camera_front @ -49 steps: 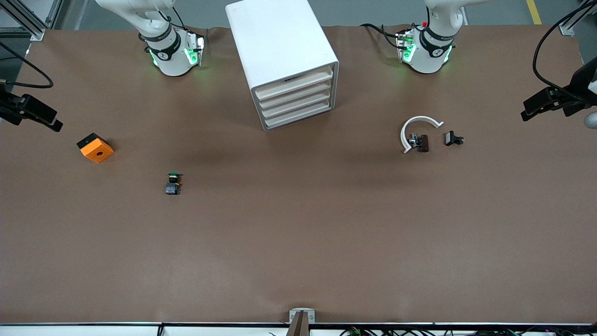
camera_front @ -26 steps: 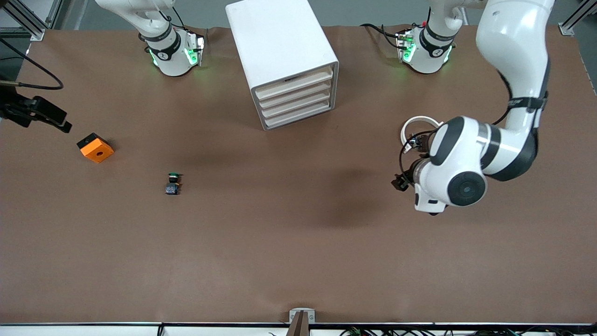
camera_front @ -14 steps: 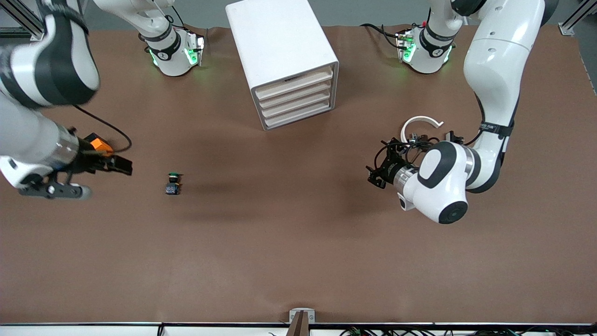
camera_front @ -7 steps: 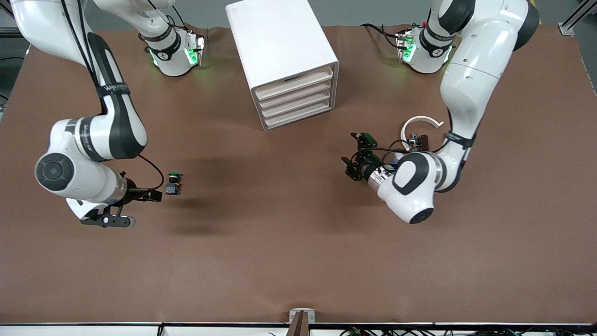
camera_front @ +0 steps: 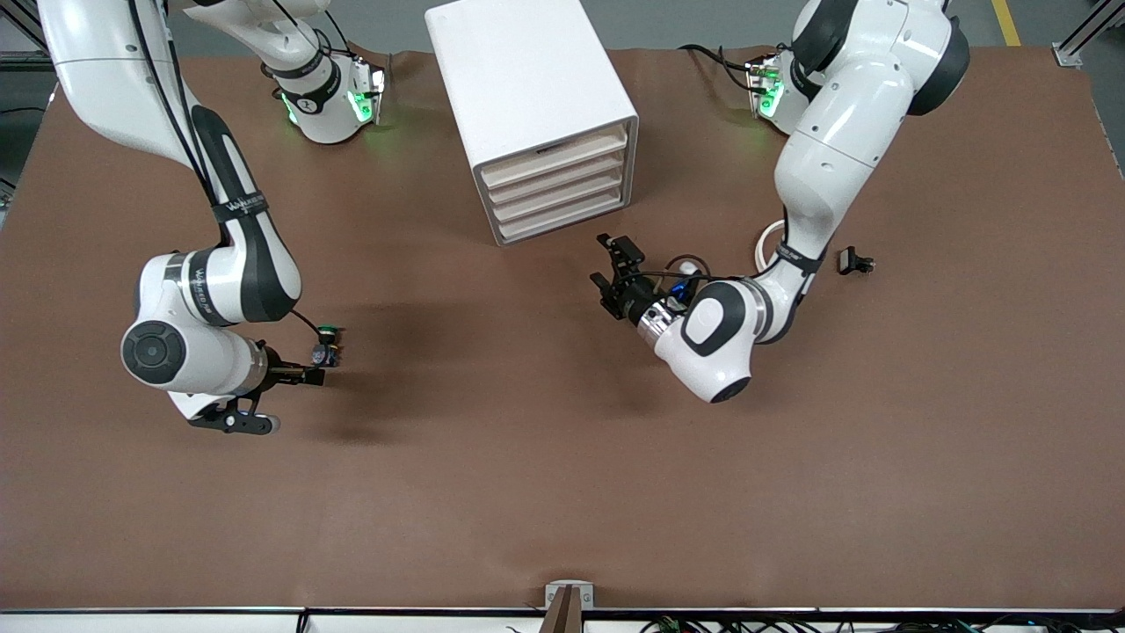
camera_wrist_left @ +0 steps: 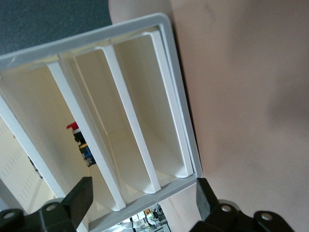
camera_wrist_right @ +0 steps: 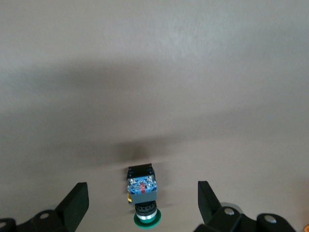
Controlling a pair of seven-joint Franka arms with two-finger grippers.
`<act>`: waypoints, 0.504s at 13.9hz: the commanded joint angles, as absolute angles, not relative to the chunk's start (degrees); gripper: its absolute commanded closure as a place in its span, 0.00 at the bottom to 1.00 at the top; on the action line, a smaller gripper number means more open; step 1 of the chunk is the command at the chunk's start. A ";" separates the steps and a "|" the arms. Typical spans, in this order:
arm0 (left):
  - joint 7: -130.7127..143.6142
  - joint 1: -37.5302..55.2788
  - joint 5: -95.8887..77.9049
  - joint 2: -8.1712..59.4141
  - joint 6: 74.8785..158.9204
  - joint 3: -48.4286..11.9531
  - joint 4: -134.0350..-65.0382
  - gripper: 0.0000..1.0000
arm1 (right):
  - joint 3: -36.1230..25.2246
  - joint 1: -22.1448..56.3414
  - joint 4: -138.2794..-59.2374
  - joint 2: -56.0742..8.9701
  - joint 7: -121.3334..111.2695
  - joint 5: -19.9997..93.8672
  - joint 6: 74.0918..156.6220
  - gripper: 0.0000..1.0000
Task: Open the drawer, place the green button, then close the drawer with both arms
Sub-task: 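Reach the left gripper to the drawer while the right gripper grasps the button, then pull the lowest drawer open with the left gripper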
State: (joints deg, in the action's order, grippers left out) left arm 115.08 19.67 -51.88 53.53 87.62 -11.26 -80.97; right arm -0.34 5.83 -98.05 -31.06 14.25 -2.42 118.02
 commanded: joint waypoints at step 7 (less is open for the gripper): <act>122.59 25.57 -55.72 56.95 87.45 -10.72 -80.51 0.36 | 0.18 7.73 -109.67 -29.27 15.73 -2.90 128.82 0.00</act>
